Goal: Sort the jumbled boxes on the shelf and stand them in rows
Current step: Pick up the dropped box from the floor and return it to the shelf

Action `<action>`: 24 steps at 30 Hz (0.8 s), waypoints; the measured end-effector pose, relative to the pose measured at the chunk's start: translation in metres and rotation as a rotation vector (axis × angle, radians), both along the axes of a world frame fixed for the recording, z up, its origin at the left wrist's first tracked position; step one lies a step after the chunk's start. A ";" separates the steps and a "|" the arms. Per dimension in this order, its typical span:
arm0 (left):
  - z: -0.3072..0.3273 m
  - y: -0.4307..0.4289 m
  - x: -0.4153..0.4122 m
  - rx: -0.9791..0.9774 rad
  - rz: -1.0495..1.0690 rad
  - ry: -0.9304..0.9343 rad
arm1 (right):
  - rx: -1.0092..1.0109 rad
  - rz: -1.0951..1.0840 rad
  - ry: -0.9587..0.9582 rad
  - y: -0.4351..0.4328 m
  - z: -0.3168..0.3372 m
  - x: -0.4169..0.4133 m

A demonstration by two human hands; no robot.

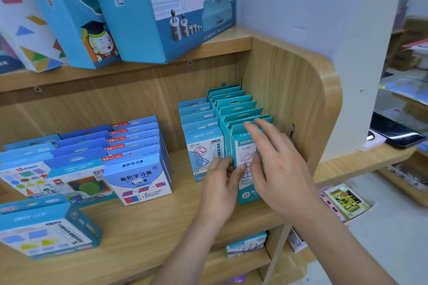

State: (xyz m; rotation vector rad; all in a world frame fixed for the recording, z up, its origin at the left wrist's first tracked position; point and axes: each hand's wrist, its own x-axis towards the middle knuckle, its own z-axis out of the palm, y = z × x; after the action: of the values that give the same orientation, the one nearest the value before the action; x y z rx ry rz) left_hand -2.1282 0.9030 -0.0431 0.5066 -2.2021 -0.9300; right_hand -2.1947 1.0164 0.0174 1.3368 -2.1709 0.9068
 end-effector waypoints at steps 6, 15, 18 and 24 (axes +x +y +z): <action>-0.006 -0.004 0.001 0.055 0.059 -0.003 | 0.003 0.062 -0.040 0.004 -0.011 0.003; -0.019 -0.003 0.013 0.168 0.120 0.009 | 0.018 0.077 -0.144 0.020 -0.044 0.016; -0.019 -0.002 0.021 0.183 0.104 0.031 | 0.042 0.089 -0.163 0.018 -0.047 0.021; -0.001 -0.005 0.043 0.075 0.123 0.074 | 0.005 0.097 -0.218 0.010 -0.040 0.025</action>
State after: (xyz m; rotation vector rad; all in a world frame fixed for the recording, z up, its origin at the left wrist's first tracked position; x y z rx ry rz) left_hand -2.0848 0.8982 -0.0445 0.6256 -2.0513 -0.9524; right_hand -2.1693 1.0260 -0.0224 1.4142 -2.2859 1.1319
